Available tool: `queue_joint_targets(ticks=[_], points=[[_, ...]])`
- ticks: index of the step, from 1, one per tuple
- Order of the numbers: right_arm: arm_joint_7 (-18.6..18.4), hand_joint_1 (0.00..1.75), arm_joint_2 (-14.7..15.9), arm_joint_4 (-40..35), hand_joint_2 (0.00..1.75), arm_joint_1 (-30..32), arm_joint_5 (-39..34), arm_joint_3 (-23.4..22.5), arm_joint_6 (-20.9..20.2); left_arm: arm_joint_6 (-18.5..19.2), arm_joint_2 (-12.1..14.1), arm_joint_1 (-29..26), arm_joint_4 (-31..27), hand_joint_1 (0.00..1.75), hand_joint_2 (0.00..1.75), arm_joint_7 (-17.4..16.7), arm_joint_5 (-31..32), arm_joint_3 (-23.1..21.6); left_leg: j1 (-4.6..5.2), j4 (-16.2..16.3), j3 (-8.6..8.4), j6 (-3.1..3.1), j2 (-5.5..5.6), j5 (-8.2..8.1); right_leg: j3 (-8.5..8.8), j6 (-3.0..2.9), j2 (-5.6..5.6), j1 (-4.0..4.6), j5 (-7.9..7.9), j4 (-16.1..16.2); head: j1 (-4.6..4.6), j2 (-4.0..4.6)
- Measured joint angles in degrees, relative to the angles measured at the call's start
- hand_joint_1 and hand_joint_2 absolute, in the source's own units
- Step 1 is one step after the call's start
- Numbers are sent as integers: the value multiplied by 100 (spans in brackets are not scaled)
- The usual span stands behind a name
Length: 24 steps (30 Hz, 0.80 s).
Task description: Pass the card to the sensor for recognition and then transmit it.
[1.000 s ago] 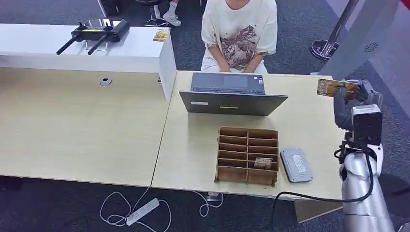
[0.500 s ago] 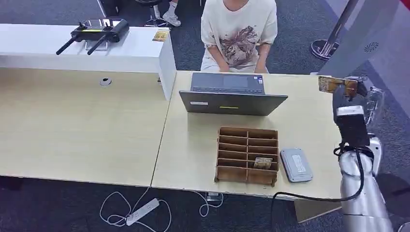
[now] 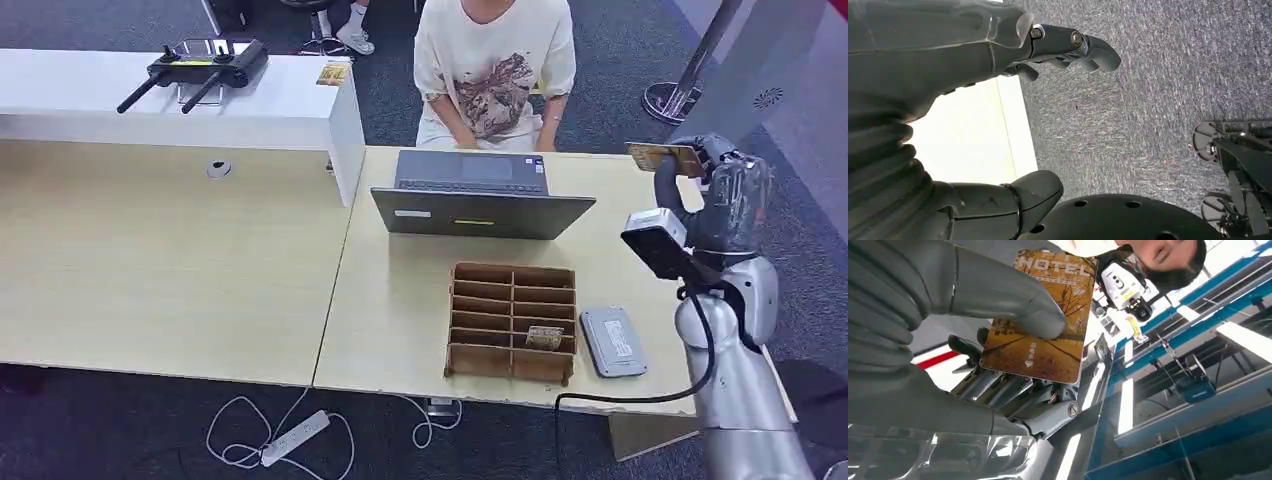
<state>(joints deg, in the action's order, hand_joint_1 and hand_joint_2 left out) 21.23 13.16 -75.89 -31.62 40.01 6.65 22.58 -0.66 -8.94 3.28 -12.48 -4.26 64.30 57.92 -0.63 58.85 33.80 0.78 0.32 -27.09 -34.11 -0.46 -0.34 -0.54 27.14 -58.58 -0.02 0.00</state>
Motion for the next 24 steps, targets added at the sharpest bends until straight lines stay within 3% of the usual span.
queue_joint_targets(ticks=[13, 24], points=[[-271, 175, 2, -48, 175, -163, 989, 310, 343, 4, 0, 0, 0, 0, 175, 2, 44, 7, 0, 0, 0, 0, 0, 0, 0, 0, 0, 0, 0, 0, 0, 0], [-536, 175, 2, -46, 175, -427, 1338, 594, 177, 24, 20, 1, 0, 0, 175, 2, 100, 22, 0, 0, 0, 0, 0, 0, 0, 0, 0, 0, 0, 0, 0, 0]])
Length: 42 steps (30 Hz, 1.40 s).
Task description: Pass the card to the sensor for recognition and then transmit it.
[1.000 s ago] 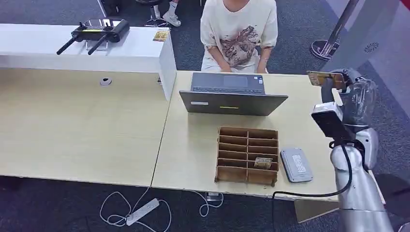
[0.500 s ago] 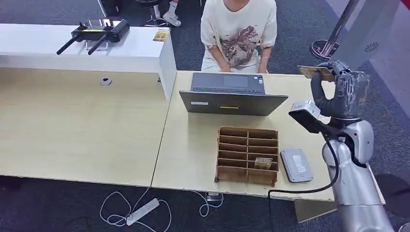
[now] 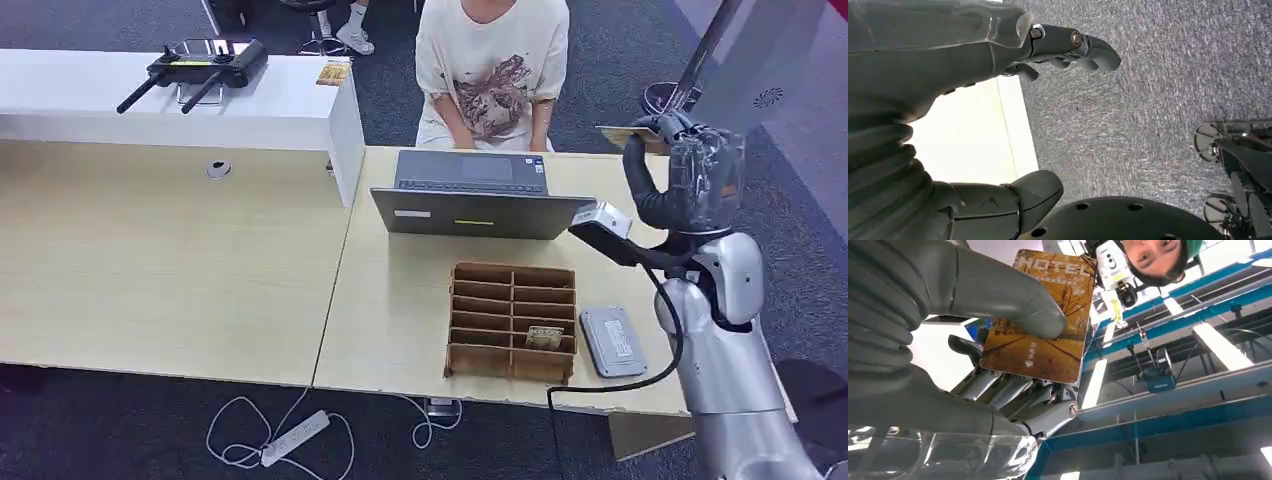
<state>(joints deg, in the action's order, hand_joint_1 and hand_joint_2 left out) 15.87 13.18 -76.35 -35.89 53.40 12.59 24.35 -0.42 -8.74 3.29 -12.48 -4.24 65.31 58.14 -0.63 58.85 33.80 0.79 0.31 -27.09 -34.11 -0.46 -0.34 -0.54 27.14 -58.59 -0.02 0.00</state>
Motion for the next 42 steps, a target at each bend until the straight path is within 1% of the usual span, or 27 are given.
queue_joint_targets(ticks=[7, 16, 22, 29, 35, 42], points=[[-159, 175, 0, 168, 175, -429, 122, 253, -321, -2, 0, 1, 0, 0, 175, -2, 4, 11, 0, 0, 0, 1, 0, 1, -1, 0, 0, 0, 0, -1, 0, 0], [-367, 175, -35, 988, 175, -1438, 118, 713, -1012, 0, -2, 0, 0, 0, 175, 7, 37, 17, 0, 0, 1, 1, 1, 3, 1, 0, 0, 0, -1, -3, 2, 0], [-542, 175, -203, 1754, 175, -2078, 96, 975, -1381, 24, -4, 1, 0, 0, 175, 7, 37, 37, -1, 0, 1, 1, 0, 3, -1, 0, 0, 0, -1, -3, 2, 0], [-686, 175, -431, 2639, 175, -2703, 94, 1178, -1611, 46, -2, -1, 0, 0, 175, 57, 37, 77, -1, 0, 0, 3, 0, 4, -1, -1, 1, 1, -1, -4, 0, 0], [-752, 175, -538, 3087, 175, -2984, 83, 1268, -1639, 57, -2, -5, 0, 0, 175, 83, 37, 125, 0, 0, 2, 4, 2, 5, -1, 0, 0, 0, -1, -3, 0, 0], [-992, 175, -787, 3887, 175, -3508, 105, 1379, -1972, 118, 18, -17, 0, 0, 175, 146, 88, 136, -1, 0, 1, 5, 0, 6, -2, -1, 1, 0, -1, -4, 0, 0]])
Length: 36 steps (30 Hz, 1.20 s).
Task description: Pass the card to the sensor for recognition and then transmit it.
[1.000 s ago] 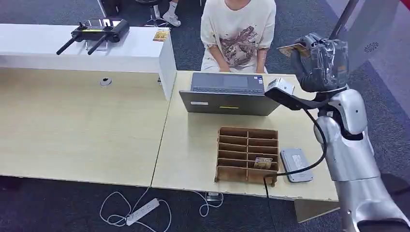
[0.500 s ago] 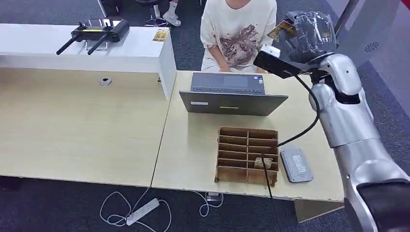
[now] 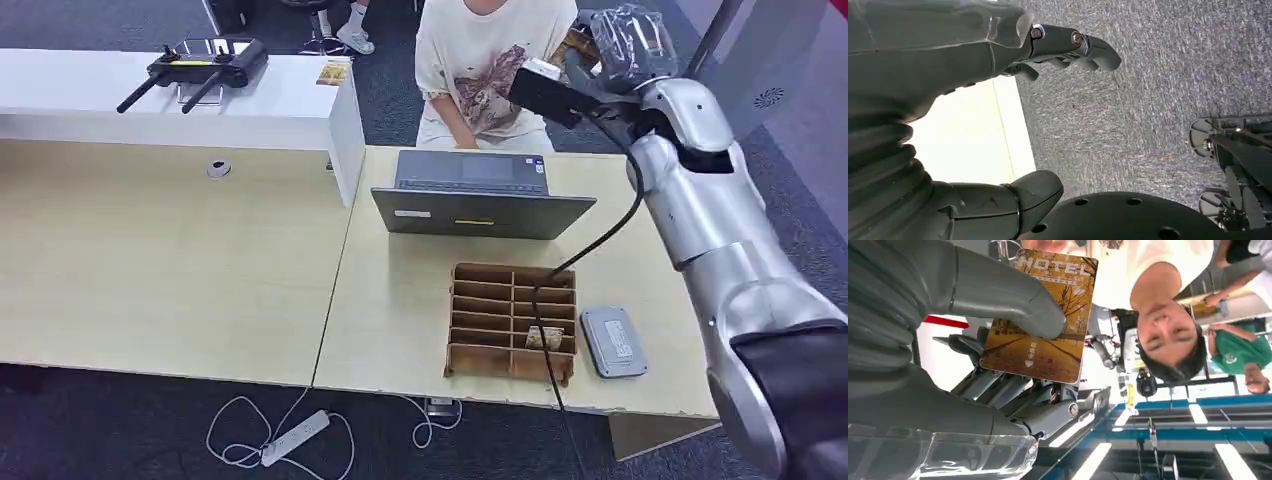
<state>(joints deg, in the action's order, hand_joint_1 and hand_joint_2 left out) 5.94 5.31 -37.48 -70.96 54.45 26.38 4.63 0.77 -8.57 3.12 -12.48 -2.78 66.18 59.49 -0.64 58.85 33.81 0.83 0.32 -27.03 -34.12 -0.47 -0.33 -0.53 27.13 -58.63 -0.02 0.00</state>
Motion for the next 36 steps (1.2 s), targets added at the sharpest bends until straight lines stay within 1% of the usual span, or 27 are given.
queue_joint_targets(ticks=[3, 9, 16, 23, 24, 25, 26, 27, 36], points=[[-72, 175, -153, 389, 175, -232, 24, 66, -289, 33, 11, 2, 0, 0, 175, 0, 0, 15, -1, 0, -1, 1, -1, 1, -1, -1, 1, 0, 0, -1, 0, 0], [-240, 175, -367, 911, 175, -602, 33, 181, -881, 85, 28, 0, 0, 0, 175, 26, 31, 17, -1, 0, 0, 2, 0, 1, -2, -1, 0, 2, 0, -1, 0, 0], [-443, 175, -503, 1250, 175, -792, -13, 214, -1106, 31, 37, 1, 0, 0, 175, 17, 15, 26, 0, 0, -1, 1, -1, 1, -1, 0, 1, 1, 0, 1, 2, 0], [-553, 175, -546, 1455, 175, -833, -2, 223, -1169, 15, 35, -2, 0, 0, 175, 37, 20, 42, -1, 0, -1, 1, 0, 1, -1, 0, 1, 1, 0, 1, 0, 0], [-559, 143, -546, 1477, 175, -834, 15, 225, -1167, 17, 35, -3, 0, 0, 175, 42, 20, 42, -1, 0, -1, 1, -1, 1, -2, 0, 1, 1, 0, 1, 2, 0], [-559, 124, -546, 1495, 175, -837, 15, 227, -1167, 22, 35, -3, 0, 0, 175, 44, 26, 42, -1, 0, -2, 2, -1, 1, -2, 0, 1, 1, 0, 1, 2, 0], [-559, 3, -546, 1514, 175, -839, 17, 232, -1167, 22, 35, -2, 0, 0, 175, 44, 35, 42, -1, 0, -3, 2, -1, 1, -2, 0, 2, 1, 0, 1, 0, 0], [-562, 0, -546, 1530, 175, -841, 17, 232, -1167, 24, 35, -2, 0, 0, 175, 44, 35, 42, -1, 0, -3, 2, -1, 1, -2, 0, 2, 1, 0, 1, 2, 0], [-555, 0, -544, 1591, 175, -842, -24, 240, -1073, 35, 37, -3, 0, 0, 175, 24, 55, 46, -1, 0, -3, 2, -2, 1, -2, -1, 4, 1, 0, 0, 0, 0]])
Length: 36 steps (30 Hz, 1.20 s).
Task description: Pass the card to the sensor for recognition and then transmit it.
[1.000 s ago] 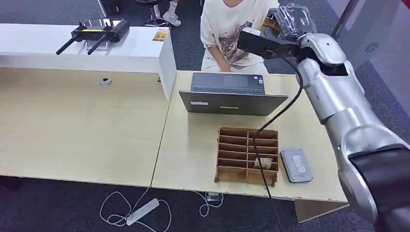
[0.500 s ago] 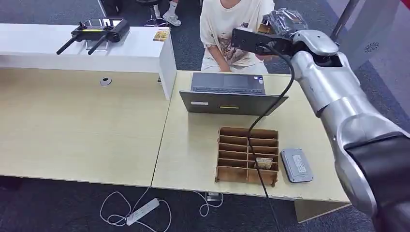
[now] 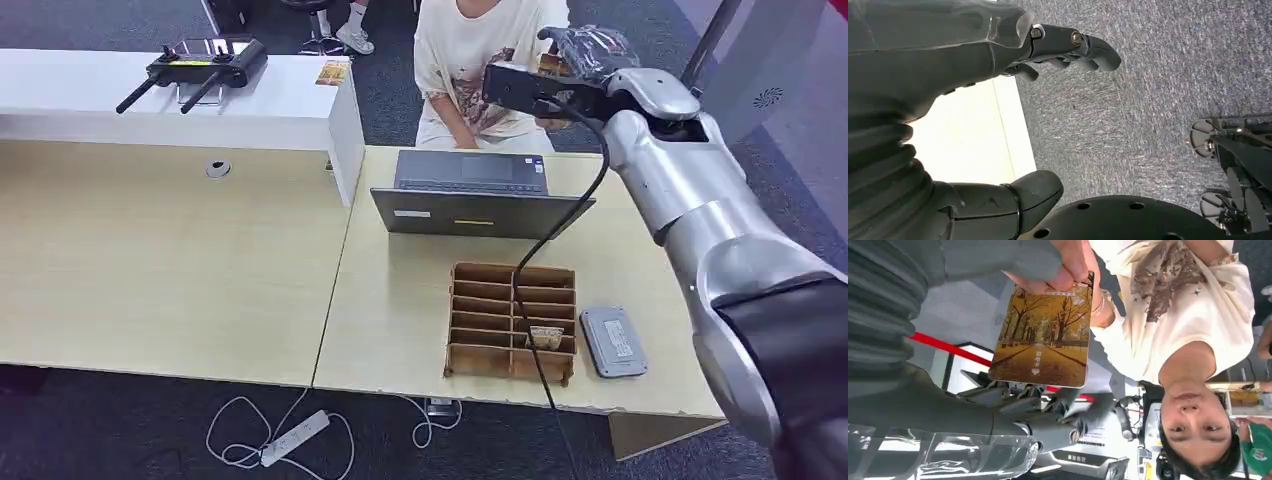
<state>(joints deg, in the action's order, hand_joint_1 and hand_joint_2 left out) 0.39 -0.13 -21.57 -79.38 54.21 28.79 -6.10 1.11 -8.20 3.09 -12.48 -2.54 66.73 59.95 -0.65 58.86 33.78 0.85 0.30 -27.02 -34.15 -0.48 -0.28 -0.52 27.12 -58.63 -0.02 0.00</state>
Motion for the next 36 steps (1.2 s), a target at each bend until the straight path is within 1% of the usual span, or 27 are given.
queue_joint_targets(ticks=[5, 8, 12, 13, 15, 20, 23, 26, 27, 29, 30, 33, 34, 36], points=[[90, 0, 13, 0, 175, 0, -186, 0, 149, -2, 2, 0, 0, 0, 175, 0, 15, 7, 0, 0, 0, 0, 0, 0, 0, 0, 0, 0, 0, 1, 2, 0], [234, 0, 31, -15, 175, 10, -442, -88, 389, -4, 4, 1, 0, 0, 175, 0, 37, 7, 0, 0, 0, 0, 0, 0, -1, 0, 0, 0, 0, 1, 0, 0], [649, 0, 72, -105, 175, 77, -1109, -386, 751, -18, 4, 1, 0, 0, 175, 0, 66, 7, 0, 0, 0, 0, 0, 0, -1, 0, 0, 0, 0, 1, 0, 0], [737, 0, 85, -127, 175, 100, -1262, -481, 796, -20, 4, 1, 0, 0, 175, 0, 70, 7, 0, 0, 0, 0, 0, 0, -1, 0, 0, 0, 0, 1, 2, 0], [1037, 0, 131, -218, 175, 191, -1788, -747, 868, -41, 4, 1, 0, 0, 175, 0, 101, 7, 0, 0, 0, 0, 0, 0, -1, 0, -1, 0, 0, 2, 2, 0], [1754, 0, 227, -489, 175, 448, -2853, -1429, 835, -74, 4, 2, 0, 0, 175, 0, 120, 7, 1, 1, 1, 0, 1, 0, 0, 0, -1, -1, 0, 2, 0, 0], [2037, 0, 256, -654, 175, 606, -3415, -1751, 780, -118, 2, 6, 0, 0, 175, -46, 116, 7, 1, 1, 1, 0, -2, -1, -1, 0, 3, -1, 0, 3, 2, 0], [2188, 0, 256, -971, 175, 856, -4191, -1976, 776, -171, -7, 17, 0, 0, 175, -52, 76, 35, 0, 1, -1, 0, -4, -1, -3, 0, 5, -1, 0, 3, 0, 0], [2291, 0, 265, -1100, 175, 982, -4344, -1985, 881, -177, -13, 17, 0, 0, 175, -52, 57, 53, -2, 1, -1, 0, -4, -1, -2, 0, 4, 0, 0, 4, 0, 0], [2631, 0, 317, -1559, 175, 1364, -4637, -1985, 1225, -199, -31, 16, 0, 0, 175, -52, 33, 105, -2, 1, -1, 0, -2, -1, -2, 0, 2, 1, 1, 4, 2, 0], [2664, 0, 352, -1775, 175, 1568, -4803, -1985, 1341, -199, -33, 16, 0, 0, 175, -52, 33, 116, -2, 1, -3, 1, -2, -1, -2, 0, 3, 2, 1, 4, -4, 0], [2669, 0, 500, -2573, 175, 2301, -5250, -1982, 1379, -197, -41, 15, 0, 0, 175, -66, 33, 131, -1, 0, 1, 0, -1, -3, 0, 1, 1, 1, 1, 5, 0, 0], [2667, 0, 549, -2755, 175, 2483, -5296, -1982, 1379, -197, -42, 12, 0, 0, 175, -68, 35, 138, 0, 0, 4, 0, 0, -3, -1, 1, 1, 1, 1, 4, 0, 0], [2651, 0, 605, -3000, 175, 2653, -5353, -1978, 1386, -195, -42, 12, 0, 0, 175, -70, 42, 164, 2, 0, 6, 0, -4, -3, -7, 1, 4, -2, 0, 4, 0, 0]])
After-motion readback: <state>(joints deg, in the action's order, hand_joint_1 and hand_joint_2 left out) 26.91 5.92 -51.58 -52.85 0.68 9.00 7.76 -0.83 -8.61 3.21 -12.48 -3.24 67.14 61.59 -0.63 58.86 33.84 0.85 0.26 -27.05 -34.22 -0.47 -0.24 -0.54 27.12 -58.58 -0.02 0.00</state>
